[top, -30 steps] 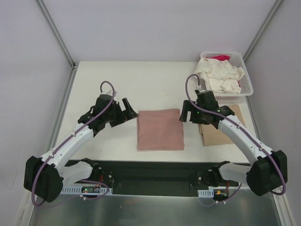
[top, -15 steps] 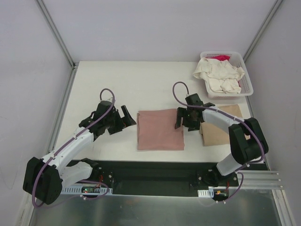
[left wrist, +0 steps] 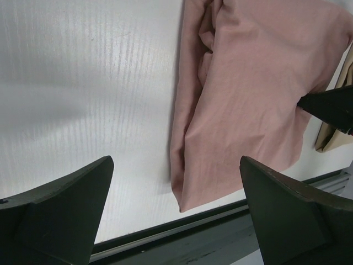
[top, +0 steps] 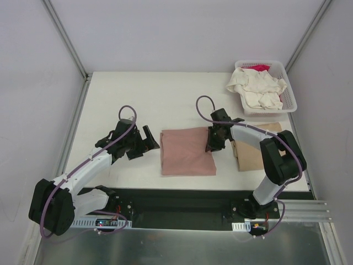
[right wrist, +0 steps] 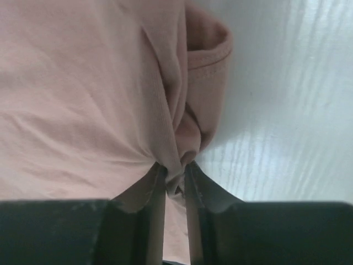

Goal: Fold and stack the t-shirts
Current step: Put the neatly folded tshirt into the corner of the board with the right arm

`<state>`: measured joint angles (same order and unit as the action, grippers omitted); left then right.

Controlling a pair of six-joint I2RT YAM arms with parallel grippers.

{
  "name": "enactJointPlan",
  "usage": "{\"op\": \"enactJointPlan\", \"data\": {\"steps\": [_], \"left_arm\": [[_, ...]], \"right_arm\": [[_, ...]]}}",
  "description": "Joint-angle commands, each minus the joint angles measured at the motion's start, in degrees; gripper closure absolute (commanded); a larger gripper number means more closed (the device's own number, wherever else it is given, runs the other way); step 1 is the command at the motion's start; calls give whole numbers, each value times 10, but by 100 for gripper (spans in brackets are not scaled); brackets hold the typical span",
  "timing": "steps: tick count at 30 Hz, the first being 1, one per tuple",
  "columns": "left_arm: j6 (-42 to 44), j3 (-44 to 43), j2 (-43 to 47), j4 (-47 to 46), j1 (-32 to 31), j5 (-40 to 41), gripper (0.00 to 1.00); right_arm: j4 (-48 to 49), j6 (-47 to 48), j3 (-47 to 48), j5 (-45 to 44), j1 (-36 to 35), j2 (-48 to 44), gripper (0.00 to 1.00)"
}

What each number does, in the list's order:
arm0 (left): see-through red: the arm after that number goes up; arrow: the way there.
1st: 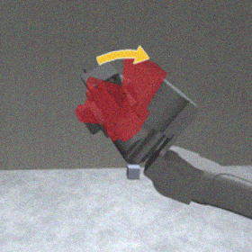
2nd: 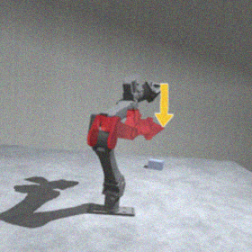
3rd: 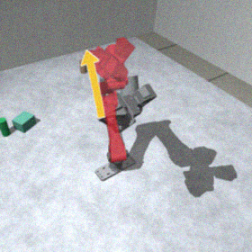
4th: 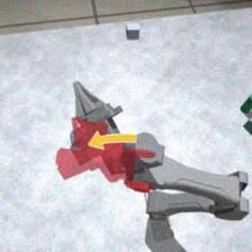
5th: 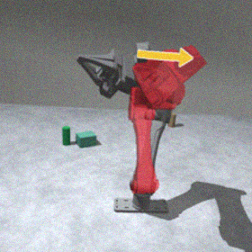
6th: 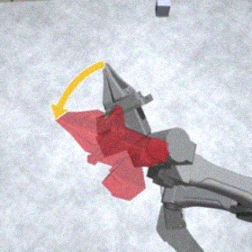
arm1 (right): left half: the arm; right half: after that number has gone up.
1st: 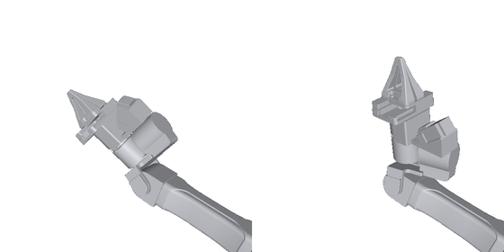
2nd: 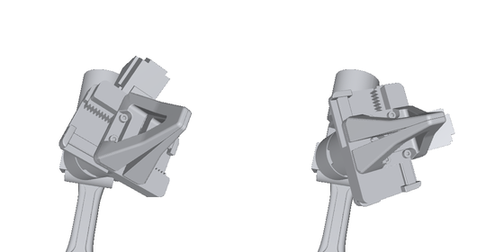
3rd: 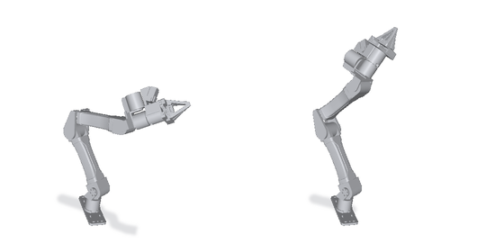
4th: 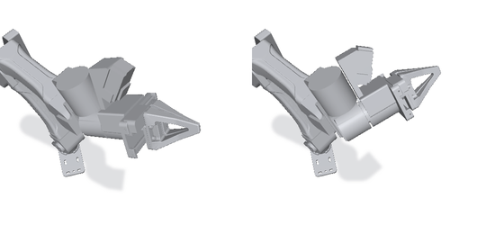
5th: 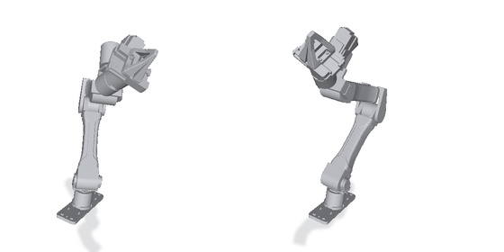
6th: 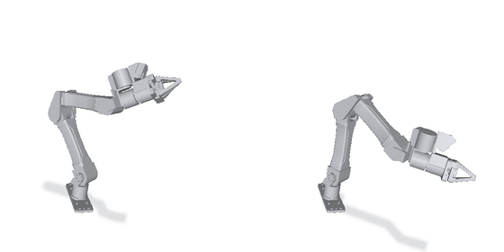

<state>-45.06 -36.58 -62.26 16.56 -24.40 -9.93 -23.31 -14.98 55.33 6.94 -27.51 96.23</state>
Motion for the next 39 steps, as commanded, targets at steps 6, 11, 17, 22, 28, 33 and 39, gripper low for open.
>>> {"op": "enactJointPlan", "data": {"steps": [6,11,17,22,28,33,39], "left_arm": [[-2,7,6,-6,-1,9,1],[4,6,14,-6,-1,13,1],[12,4,12,-6,-1,19,1],[22,-1,9,-6,-1,22,1],[31,-8,-2,-6,0,23,1],[39,-10,-7,-6,0,26,1],[49,-18,-16,-5,0,23,1]], "right_arm": [[-9,45,21,-49,-33,4,99],[-112,85,48,-231,-69,-79,99],[-240,103,79,-384,-76,-142,99],[-316,121,106,-457,-76,-174,99],[-385,138,162,-511,-75,-174,99],[-462,137,195,-562,-76,-168,99],[-469,192,224,-531,-62,-184,99]]}}
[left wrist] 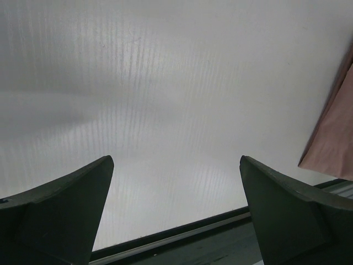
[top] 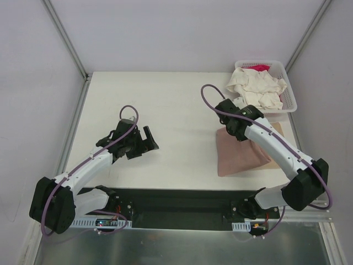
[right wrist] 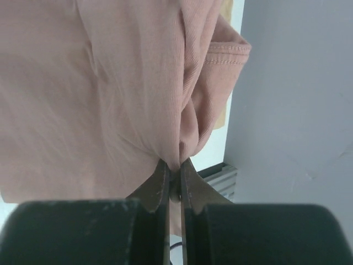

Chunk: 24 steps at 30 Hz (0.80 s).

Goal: Fold and stack the t-shirts
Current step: Put the neatly folded tshirt into the corner of the board with the right arm

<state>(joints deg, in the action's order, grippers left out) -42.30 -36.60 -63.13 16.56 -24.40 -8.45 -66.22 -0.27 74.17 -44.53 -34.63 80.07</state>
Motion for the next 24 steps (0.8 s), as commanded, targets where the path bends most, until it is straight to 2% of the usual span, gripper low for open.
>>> {"op": "enactJointPlan", "data": {"steps": [1,8,17,24], "left_arm": [[21,-19,-8,-4,0,9,1],[28,-22,-16,-4,0,9,1],[31,-30,-21,-4,0,5,1],[28,-30,-26,-5,0,7,1]], "right_arm": [[-39,64,39,-9,11,-30,99],[-23,130,68,62,24,-61,99],[-30,136,115,110,49,-94,99],[-40,153,119,140,96,-91,99]]}}
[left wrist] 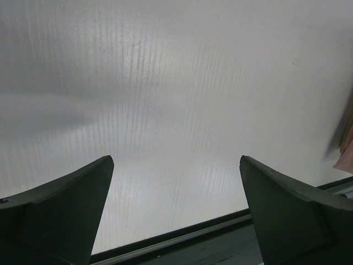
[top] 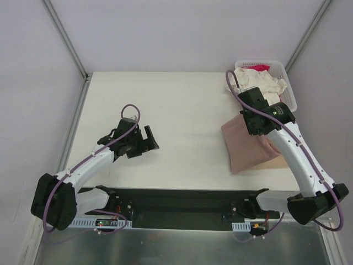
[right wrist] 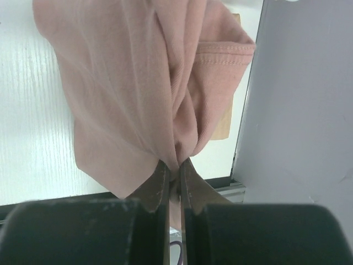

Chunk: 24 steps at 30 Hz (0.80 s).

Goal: Fold and stack the t-shirts
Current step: Put the neatly folded tshirt into the corner of the board with the right arm

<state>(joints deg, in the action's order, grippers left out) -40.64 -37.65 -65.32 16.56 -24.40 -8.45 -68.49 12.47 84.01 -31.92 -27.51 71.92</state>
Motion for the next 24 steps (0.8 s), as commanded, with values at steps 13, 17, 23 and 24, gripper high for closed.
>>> {"op": "enactJointPlan", "data": {"steps": [13,17,23,24], "left_arm": [[22,-40,-38,-4,0,4,1],[29,-51,-57,-5,0,2,1],[36,-62,-75,-4,0,-2,1],[37,-62,-76,-5,0,-2,1]], "right_arm": [[91,118,-17,48,216,88,99],[122,144,-20,60,264,133,99],[177,176,-24,61,304,193,97],[186,182,-25,67,309,206,95]]}}
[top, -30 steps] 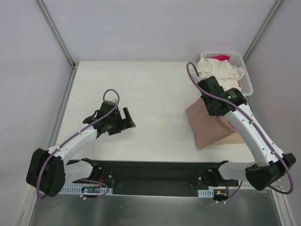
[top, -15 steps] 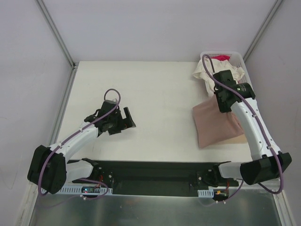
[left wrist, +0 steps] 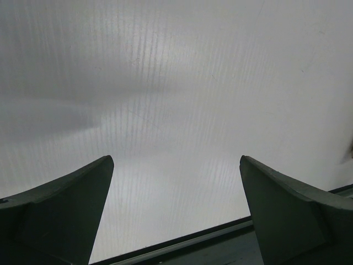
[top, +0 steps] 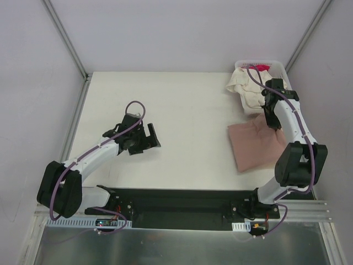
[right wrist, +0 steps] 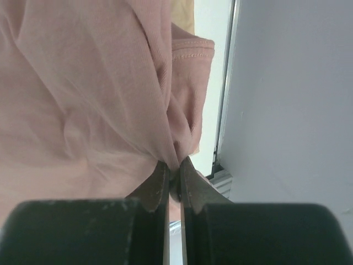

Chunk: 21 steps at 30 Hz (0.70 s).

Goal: Fold and stack the t-shirts
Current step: Put the neatly folded tshirt into the corner of the board with the right arm

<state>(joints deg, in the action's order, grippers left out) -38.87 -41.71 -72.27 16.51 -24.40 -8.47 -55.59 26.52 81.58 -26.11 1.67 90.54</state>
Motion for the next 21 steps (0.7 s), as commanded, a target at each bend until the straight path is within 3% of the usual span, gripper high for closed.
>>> {"op": "enactJointPlan", "data": {"steps": [1,4,6,7,8,15,16,21], "left_arm": [[20,-22,-9,-3,0,-1,1],[20,-22,-14,-3,0,0,1],[20,-23,-18,-3,1,0,1],[20,-23,-18,-3,1,2,1],[20,-21,-16,-3,1,2,1],[17,-26,-2,4,3,-1,1],[16,-26,1,6,3,-1,1],[12,-30,20,15,3,-1,1]], "right_arm": [[66,42,-1,13,20,28,94],[72,26,2,5,31,66,92],[66,12,12,-28,37,101,82],[57,-1,18,-36,38,112,56],[50,-9,24,-49,40,130,46],[27,-86,26,-53,45,82,7],[24,-97,28,-54,47,69,3],[17,-161,14,-46,49,-40,3]]}}
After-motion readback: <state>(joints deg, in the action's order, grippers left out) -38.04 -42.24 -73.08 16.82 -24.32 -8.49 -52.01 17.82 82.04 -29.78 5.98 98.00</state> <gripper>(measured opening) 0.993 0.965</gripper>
